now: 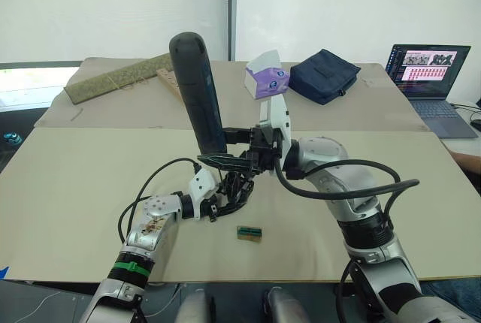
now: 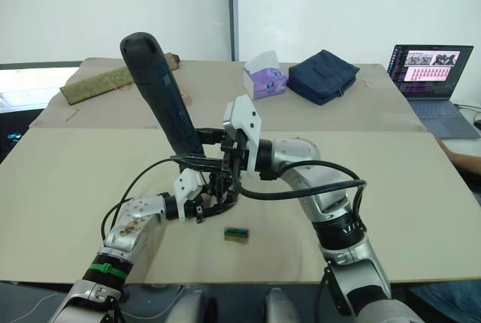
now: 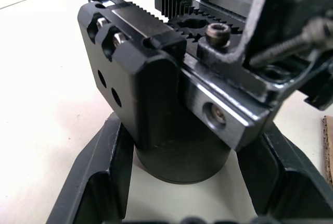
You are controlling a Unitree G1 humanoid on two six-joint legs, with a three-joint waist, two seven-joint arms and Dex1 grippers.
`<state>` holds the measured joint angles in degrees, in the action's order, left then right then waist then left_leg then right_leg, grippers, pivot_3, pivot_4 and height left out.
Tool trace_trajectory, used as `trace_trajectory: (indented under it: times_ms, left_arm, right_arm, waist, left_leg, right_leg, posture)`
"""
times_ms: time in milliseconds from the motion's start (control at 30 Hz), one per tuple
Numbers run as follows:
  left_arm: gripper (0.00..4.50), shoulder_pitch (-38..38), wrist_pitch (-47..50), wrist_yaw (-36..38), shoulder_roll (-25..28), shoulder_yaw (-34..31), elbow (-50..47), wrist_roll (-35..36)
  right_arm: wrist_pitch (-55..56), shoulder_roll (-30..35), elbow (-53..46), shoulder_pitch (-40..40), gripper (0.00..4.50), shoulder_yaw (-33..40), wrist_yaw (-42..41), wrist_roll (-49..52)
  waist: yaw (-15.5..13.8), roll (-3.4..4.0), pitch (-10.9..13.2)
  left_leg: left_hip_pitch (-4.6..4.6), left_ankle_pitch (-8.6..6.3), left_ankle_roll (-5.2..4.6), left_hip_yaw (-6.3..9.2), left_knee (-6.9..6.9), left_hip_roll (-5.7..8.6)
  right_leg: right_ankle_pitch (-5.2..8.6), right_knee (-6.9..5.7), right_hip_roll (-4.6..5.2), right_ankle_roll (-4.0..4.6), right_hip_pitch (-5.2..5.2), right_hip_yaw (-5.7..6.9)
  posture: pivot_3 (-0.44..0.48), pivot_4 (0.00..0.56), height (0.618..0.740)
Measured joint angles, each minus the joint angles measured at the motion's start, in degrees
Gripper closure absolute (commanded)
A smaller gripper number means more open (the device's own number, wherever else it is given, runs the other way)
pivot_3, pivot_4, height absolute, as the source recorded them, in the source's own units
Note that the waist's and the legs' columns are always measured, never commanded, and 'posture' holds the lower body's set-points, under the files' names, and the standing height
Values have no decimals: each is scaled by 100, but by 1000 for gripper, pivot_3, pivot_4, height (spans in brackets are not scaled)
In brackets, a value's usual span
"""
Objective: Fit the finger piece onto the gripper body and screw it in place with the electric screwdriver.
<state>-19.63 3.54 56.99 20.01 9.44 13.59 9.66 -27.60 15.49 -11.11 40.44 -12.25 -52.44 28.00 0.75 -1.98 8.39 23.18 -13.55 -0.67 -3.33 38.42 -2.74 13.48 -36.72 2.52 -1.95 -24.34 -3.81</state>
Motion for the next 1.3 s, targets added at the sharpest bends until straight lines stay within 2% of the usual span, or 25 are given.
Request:
trace_trajectory:
  times_ms: [1300]
  left_arm:
    - [2205, 4, -4, 1, 5, 1, -5, -2]
  right_arm:
    - [3, 67, 38, 90, 2578, 37, 11, -4]
  waist:
    - [1, 0, 0]
  left_leg:
    - [0, 0, 0, 0, 0, 0]
  right_leg:
    - [0, 1, 0, 0, 0, 0]
  posture:
    - [0, 150, 740]
